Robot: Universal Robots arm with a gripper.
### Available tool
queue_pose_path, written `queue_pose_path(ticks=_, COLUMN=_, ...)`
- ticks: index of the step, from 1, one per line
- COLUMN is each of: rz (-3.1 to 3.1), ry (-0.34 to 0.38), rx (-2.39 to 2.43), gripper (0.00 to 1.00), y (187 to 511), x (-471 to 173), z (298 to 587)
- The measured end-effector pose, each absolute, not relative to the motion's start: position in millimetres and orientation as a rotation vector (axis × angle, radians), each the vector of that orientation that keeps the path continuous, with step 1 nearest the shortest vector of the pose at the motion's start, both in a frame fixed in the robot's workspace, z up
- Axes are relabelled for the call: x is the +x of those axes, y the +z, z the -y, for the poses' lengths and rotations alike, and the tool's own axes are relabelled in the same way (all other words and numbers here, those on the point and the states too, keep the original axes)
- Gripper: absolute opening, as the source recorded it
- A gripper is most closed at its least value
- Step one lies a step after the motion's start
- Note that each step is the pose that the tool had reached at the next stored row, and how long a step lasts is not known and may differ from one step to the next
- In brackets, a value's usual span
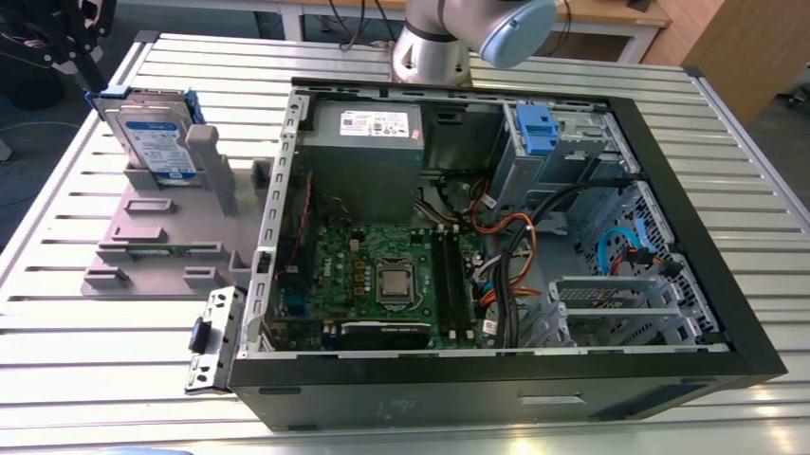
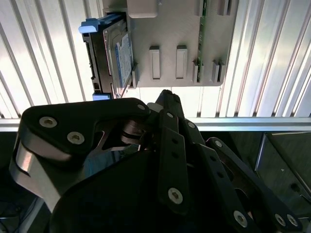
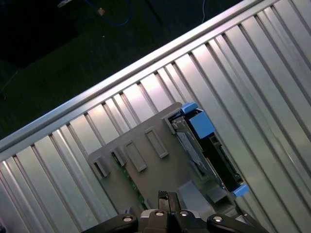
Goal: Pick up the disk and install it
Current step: 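Pick up the disk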
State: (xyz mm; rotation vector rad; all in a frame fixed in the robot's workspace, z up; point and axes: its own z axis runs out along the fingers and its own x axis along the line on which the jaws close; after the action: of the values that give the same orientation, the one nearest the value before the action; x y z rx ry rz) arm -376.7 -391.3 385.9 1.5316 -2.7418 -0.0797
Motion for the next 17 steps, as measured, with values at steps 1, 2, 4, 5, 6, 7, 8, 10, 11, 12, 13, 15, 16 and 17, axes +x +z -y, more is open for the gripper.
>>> queue_pose_path(ticks=1, rz=2.741, ry=-0.080, rx=1.532, gripper=0.11, y=385.9, x=-376.7, z=391.3)
queue_pose_path(ticks=2, rz=2.741, ry=-0.080, rx=1.533, gripper=0.11, y=385.9, x=-376.7, z=391.3)
queue_pose_path(ticks=4, rz=2.740, ry=-0.080, rx=1.535, gripper=0.11, y=385.9, x=-376.7, z=391.3)
queue_pose_path(ticks=5, rz=2.739, ry=-0.080, rx=1.536, gripper=0.11, y=385.9, x=-376.7, z=391.3)
queue_pose_path(ticks=6, rz=2.739, ry=-0.080, rx=1.537, gripper=0.11, y=385.9, x=-376.7, z=391.3)
queue_pose_path(ticks=7, rz=2.738, ry=-0.080, rx=1.538, gripper=0.11, y=385.9, x=-376.7, z=391.3)
queue_pose_path(ticks=8, rz=2.738, ry=-0.080, rx=1.539, gripper=0.11, y=385.9, x=-376.7, z=391.3)
queue_pose_path(ticks=10, rz=2.737, ry=-0.080, rx=1.540, gripper=0.11, y=385.9, x=-376.7, z=391.3)
queue_pose_path(ticks=11, rz=2.736, ry=-0.080, rx=1.541, gripper=0.11, y=385.9, x=-376.7, z=391.3)
queue_pose_path(ticks=12, rz=2.735, ry=-0.080, rx=1.542, gripper=0.11, y=385.9, x=-376.7, z=391.3)
queue_pose_path(ticks=13, rz=2.735, ry=-0.080, rx=1.543, gripper=0.11, y=385.9, x=-376.7, z=391.3)
queue_pose_path(ticks=15, rz=2.734, ry=-0.080, rx=1.545, gripper=0.11, y=385.9, x=-376.7, z=391.3)
queue_pose_path(ticks=16, rz=2.733, ry=-0.080, rx=1.546, gripper=0.11, y=385.9, x=-376.7, z=391.3)
queue_pose_path(ticks=17, rz=2.733, ry=-0.080, rx=1.547, gripper=0.11, y=385.9, x=-376.7, z=391.3)
